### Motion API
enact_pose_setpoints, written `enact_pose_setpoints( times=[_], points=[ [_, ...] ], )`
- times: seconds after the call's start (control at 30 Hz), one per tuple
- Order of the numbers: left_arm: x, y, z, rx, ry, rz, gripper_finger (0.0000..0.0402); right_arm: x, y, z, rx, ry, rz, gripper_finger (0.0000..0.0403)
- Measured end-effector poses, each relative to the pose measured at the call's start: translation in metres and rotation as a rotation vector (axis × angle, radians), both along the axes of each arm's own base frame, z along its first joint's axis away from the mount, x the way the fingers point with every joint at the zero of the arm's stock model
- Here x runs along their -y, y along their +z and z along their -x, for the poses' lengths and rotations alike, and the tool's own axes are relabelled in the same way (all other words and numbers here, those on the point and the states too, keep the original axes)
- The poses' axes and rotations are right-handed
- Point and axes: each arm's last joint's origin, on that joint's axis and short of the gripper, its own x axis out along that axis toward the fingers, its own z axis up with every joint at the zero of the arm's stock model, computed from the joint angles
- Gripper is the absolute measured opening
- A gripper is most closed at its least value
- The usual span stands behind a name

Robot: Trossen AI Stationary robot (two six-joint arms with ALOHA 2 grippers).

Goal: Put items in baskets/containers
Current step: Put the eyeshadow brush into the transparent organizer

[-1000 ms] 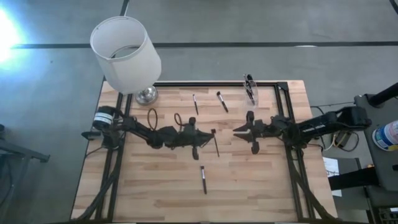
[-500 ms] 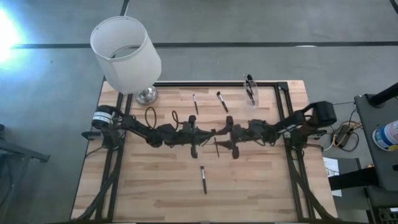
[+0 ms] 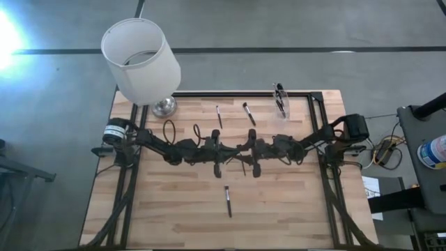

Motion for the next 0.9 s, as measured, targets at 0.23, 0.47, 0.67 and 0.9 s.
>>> enact_pose_setpoints(
  times=[0.23, 0.47, 0.67, 0.9],
  points=[
    [0.0, 0.0, 0.0, -0.002, -0.004, -0.003, 0.0, -0.008, -0.001, 0.001, -0.004, 0.007, 0.051, 0.002],
    [0.0, 0.015, 0.008, -0.054, 0.084, 0.022, 0.0022, -0.006, 0.001, 0.008, -0.062, -0.044, 0.067, 0.0016],
    [-0.003, 0.03, 0.031, -0.079, 0.11, 0.009, 0.0054, -0.001, 0.02, 0.025, -0.089, -0.135, 0.106, 0.0015],
    [-0.005, 0.03, 0.075, -0.063, 0.082, -0.058, 0.0046, 0.034, 0.05, 0.066, -0.269, -0.496, 0.142, 0.0014]
  ],
)
